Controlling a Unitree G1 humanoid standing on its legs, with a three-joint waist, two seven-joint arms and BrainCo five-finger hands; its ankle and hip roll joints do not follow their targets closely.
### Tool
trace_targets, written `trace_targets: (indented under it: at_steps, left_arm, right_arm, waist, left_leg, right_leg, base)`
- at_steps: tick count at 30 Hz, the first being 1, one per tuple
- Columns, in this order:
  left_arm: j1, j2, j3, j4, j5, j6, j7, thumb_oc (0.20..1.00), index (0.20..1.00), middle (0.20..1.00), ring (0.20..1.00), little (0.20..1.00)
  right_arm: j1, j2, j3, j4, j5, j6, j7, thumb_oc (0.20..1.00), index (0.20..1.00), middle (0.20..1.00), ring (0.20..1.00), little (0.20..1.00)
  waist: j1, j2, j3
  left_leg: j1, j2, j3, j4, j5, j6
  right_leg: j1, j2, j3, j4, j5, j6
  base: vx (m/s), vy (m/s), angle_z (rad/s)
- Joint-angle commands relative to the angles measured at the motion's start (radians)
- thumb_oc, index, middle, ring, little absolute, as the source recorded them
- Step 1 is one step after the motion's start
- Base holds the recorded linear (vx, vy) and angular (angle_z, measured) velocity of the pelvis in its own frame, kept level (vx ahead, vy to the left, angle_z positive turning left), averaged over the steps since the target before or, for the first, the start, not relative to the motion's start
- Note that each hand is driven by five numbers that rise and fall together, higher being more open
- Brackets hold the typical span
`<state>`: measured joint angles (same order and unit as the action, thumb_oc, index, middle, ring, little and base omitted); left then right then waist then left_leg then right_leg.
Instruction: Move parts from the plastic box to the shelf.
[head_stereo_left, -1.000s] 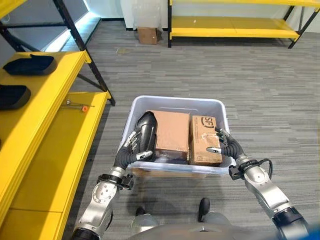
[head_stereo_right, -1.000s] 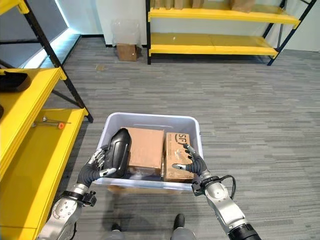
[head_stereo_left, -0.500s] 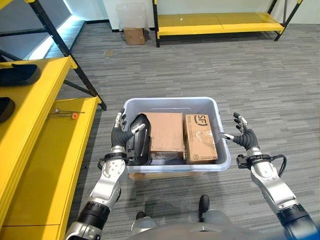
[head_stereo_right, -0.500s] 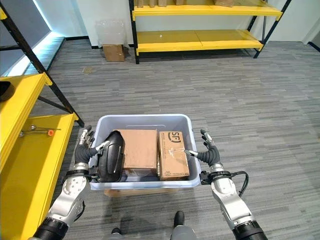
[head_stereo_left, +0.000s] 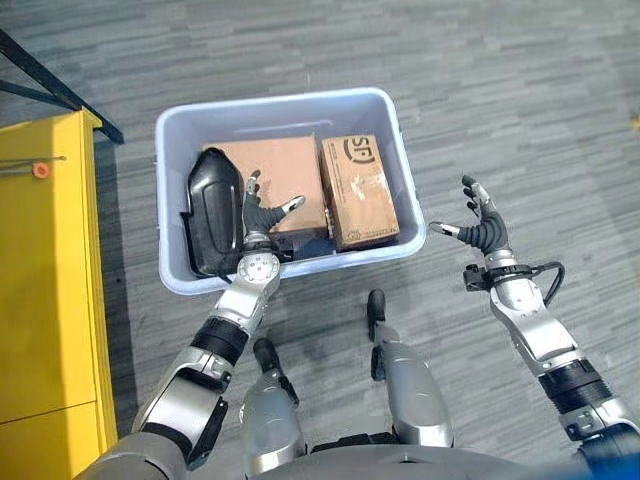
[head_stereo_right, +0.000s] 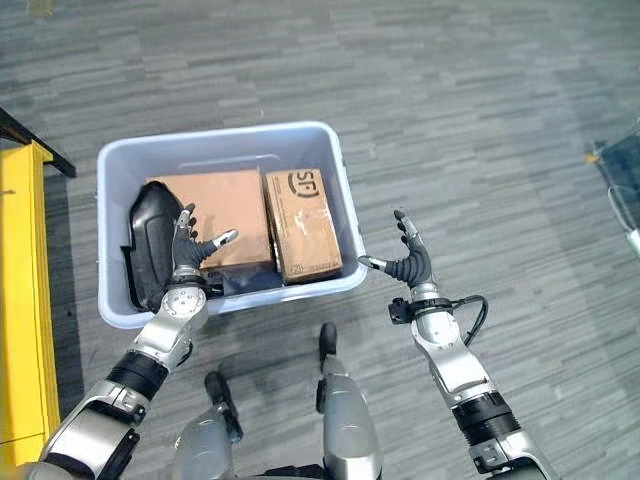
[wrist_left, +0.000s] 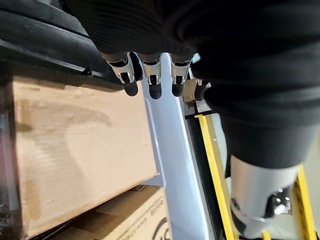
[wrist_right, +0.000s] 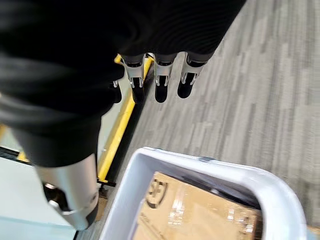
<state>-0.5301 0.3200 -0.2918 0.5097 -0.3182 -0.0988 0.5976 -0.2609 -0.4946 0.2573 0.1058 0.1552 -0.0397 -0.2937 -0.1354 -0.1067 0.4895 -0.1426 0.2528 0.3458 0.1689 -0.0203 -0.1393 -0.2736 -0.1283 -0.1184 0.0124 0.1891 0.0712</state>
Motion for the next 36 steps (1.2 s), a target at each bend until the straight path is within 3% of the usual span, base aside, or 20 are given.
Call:
trace_targets:
  at_steps: [1,8,9,10,12,14,16,19,24,28,30,36]
  left_arm:
    - [-0.018,-0.040,0.033,0.068,-0.037,-0.043,0.109,1.000,1.000,1.000,1.000,1.000]
    - [-0.046,-0.044,0.097,0.159,0.056,-0.050,0.362,1.000,1.000,1.000,1.000,1.000]
    - [-0.053,-0.026,0.100,0.159,0.285,-0.081,0.460,1.000,1.000,1.000,1.000,1.000]
    - [-0.056,-0.008,0.092,0.150,0.374,-0.098,0.502,1.000,1.000,1.000,1.000,1.000]
    - [-0.047,0.066,0.078,0.097,0.700,-0.127,0.702,1.000,1.000,1.000,1.000,1.000]
    - [-0.039,0.096,0.067,0.089,0.805,-0.123,0.752,1.000,1.000,1.000,1.000,1.000]
    - [-0.030,0.103,0.061,0.091,0.788,-0.122,0.750,1.000,1.000,1.000,1.000,1.000]
    - [-0.021,0.086,0.062,0.118,0.697,-0.109,0.668,1.000,1.000,1.000,1.000,1.000]
    - [-0.046,0.065,0.066,0.180,0.608,-0.054,0.625,1.000,1.000,1.000,1.000,1.000]
    - [-0.071,0.046,0.076,0.225,0.428,-0.049,0.526,1.000,1.000,1.000,1.000,1.000]
    - [-0.087,0.034,0.075,0.242,0.427,-0.039,0.490,1.000,1.000,1.000,1.000,1.000]
    - [-0.108,0.014,0.083,0.279,0.336,-0.002,0.530,1.000,1.000,1.000,1.000,1.000]
  right_arm:
    - [-0.030,-0.064,-0.009,-0.066,-0.003,-0.036,-0.035,1.000,1.000,1.000,1.000,1.000]
    - [-0.027,-0.062,-0.023,-0.086,0.012,-0.032,-0.066,1.000,1.000,1.000,1.000,1.000]
    - [-0.009,-0.057,-0.018,-0.081,0.021,-0.047,-0.083,1.000,1.000,1.000,1.000,1.000]
    - [0.004,-0.057,-0.016,-0.077,0.022,-0.061,-0.090,1.000,1.000,1.000,1.000,1.000]
    - [0.042,-0.055,-0.013,-0.056,0.019,-0.107,-0.107,1.000,1.000,1.000,1.000,1.000]
    - [0.048,-0.048,-0.005,-0.039,0.013,-0.126,-0.115,1.000,1.000,1.000,1.000,1.000]
    - [0.045,-0.044,0.005,-0.022,0.008,-0.131,-0.124,1.000,1.000,1.000,1.000,1.000]
    - [0.026,-0.028,0.022,0.004,0.018,-0.124,-0.132,1.000,1.000,1.000,1.000,1.000]
    - [-0.004,-0.015,0.034,0.026,0.002,-0.106,-0.128,1.000,1.000,1.000,1.000,1.000]
    - [-0.021,-0.015,0.039,0.024,-0.012,-0.101,-0.131,1.000,1.000,1.000,1.000,1.000]
    - [-0.030,-0.012,0.043,0.019,-0.012,-0.095,-0.136,1.000,1.000,1.000,1.000,1.000]
    - [-0.038,-0.018,0.039,-0.003,-0.013,-0.082,-0.136,1.000,1.000,1.000,1.000,1.000]
  waist:
    - [-0.001,-0.005,-0.018]
    - [-0.001,-0.044,0.030]
    - [0.002,-0.056,0.030]
    - [0.004,-0.060,0.030]
    - [0.012,-0.057,0.030]
    - [0.018,-0.057,0.030]
    - [0.023,-0.054,0.030]
    - [0.030,-0.052,0.030]
    - [0.028,-0.057,0.030]
    - [0.019,-0.069,0.031]
    - [0.014,-0.078,0.031]
    - [0.004,-0.096,0.031]
  left_leg:
    - [-0.082,0.014,-0.030,0.071,0.021,0.016]
    - [-0.128,0.023,-0.040,0.102,0.012,0.007]
    - [-0.141,0.025,-0.043,0.103,0.014,0.005]
    - [-0.143,0.025,-0.043,0.103,0.013,0.006]
    - [-0.148,0.014,-0.051,0.098,0.011,0.005]
    - [-0.152,0.010,-0.054,0.094,0.016,0.006]
    - [-0.155,0.006,-0.058,0.092,0.016,0.006]
    - [-0.170,0.002,-0.066,0.096,0.017,0.006]
    - [-0.188,0.003,-0.071,0.106,0.016,0.004]
    - [-0.208,0.009,-0.069,0.119,0.014,0.003]
    - [-0.220,0.015,-0.064,0.126,0.014,0.002]
    - [-0.253,0.027,-0.064,0.161,0.003,-0.002]
  right_leg:
    - [0.034,-0.037,-0.055,0.152,-0.170,0.064]
    - [-0.003,-0.027,-0.062,0.167,-0.170,0.067]
    - [-0.012,-0.025,-0.064,0.166,-0.168,0.066]
    - [-0.014,-0.026,-0.066,0.167,-0.168,0.066]
    - [-0.019,-0.031,-0.067,0.173,-0.171,0.064]
    - [-0.021,-0.035,-0.071,0.170,-0.165,0.062]
    - [-0.022,-0.037,-0.072,0.171,-0.166,0.063]
    - [-0.036,-0.038,-0.075,0.179,-0.169,0.065]
    - [-0.051,-0.033,-0.075,0.188,-0.172,0.064]
    - [-0.069,-0.029,-0.074,0.192,-0.172,0.065]
    - [-0.079,-0.027,-0.076,0.197,-0.172,0.065]
    - [-0.103,-0.021,-0.077,0.211,-0.175,0.064]
  base:
    - [-0.09,-0.002,-0.07]
    - [-0.07,-0.063,0.01]
    - [-0.03,-0.088,0.11]
    - [-0.04,-0.090,0.24]
    - [-0.02,-0.002,0.17]
    - [-0.01,0.007,-0.02]
    - [0.00,0.000,0.00]
    - [0.00,0.000,0.00]
    - [-0.01,-0.003,0.04]
    - [0.00,-0.009,-0.02]
    - [0.00,-0.051,-0.01]
    - [0.01,-0.018,0.01]
